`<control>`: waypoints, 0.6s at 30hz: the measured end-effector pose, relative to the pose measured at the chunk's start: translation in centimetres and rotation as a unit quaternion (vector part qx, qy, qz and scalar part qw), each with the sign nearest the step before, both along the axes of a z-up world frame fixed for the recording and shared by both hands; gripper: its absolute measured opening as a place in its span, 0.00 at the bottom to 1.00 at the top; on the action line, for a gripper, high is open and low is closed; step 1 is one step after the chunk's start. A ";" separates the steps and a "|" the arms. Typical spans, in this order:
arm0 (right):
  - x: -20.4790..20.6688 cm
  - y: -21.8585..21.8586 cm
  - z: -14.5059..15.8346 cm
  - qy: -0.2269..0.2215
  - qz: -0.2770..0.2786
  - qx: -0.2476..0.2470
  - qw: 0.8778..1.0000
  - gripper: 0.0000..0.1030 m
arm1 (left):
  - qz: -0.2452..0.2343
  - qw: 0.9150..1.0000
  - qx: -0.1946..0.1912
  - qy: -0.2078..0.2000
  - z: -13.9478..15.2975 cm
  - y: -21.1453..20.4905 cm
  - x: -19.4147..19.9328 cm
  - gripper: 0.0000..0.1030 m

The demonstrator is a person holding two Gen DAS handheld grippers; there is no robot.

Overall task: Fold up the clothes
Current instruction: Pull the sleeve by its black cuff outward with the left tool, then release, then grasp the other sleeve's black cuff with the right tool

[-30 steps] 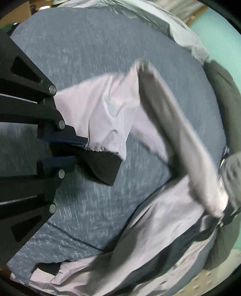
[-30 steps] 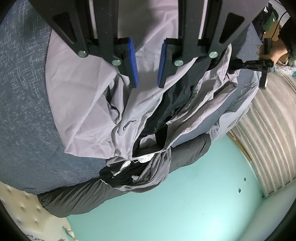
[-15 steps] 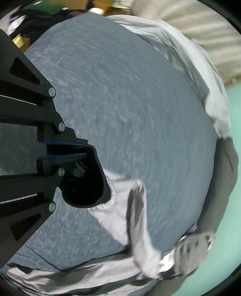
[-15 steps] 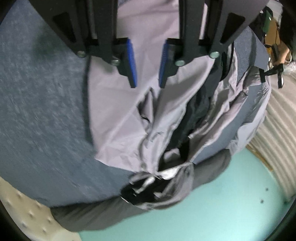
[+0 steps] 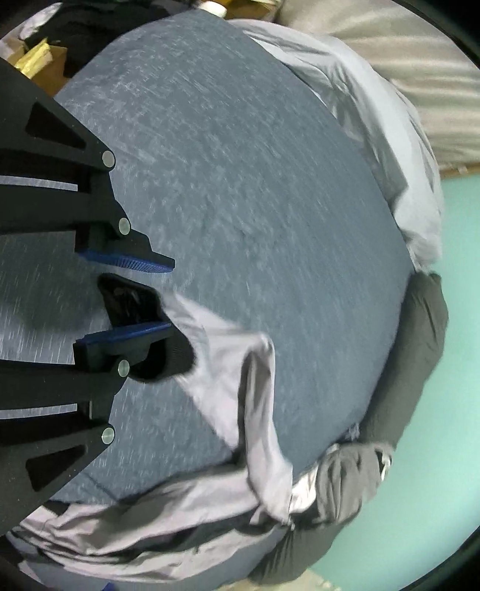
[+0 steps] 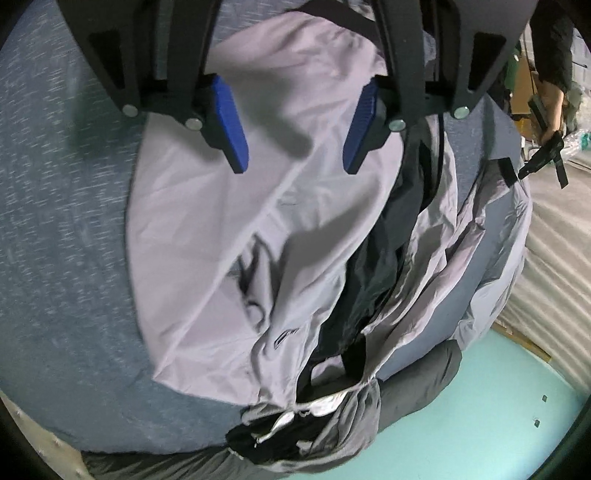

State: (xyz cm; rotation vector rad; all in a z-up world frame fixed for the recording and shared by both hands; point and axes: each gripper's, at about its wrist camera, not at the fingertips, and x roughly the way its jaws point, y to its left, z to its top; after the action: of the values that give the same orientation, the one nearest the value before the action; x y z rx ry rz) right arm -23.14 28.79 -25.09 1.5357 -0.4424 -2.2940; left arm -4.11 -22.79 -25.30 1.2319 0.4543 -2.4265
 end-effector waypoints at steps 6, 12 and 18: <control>-1.5 -1.6 -2.4 -0.046 -0.017 0.027 0.998 0.53 | -0.041 0.999 -0.007 0.019 1.6 3.3 -0.9 0.42; -1.5 -0.6 -3.0 -0.042 -0.020 0.050 0.998 0.11 | -0.075 0.997 -0.003 0.019 2.3 6.3 -1.7 0.42; -0.8 2.2 -1.0 -0.016 -0.022 0.079 0.996 0.02 | -0.114 0.993 -0.003 0.016 2.3 9.8 -2.9 0.42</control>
State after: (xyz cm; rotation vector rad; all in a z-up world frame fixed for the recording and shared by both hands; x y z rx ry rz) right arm -23.91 31.03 -26.09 1.6542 -0.3121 -2.3917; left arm -7.04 -13.01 -22.96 1.3082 0.3285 -2.6384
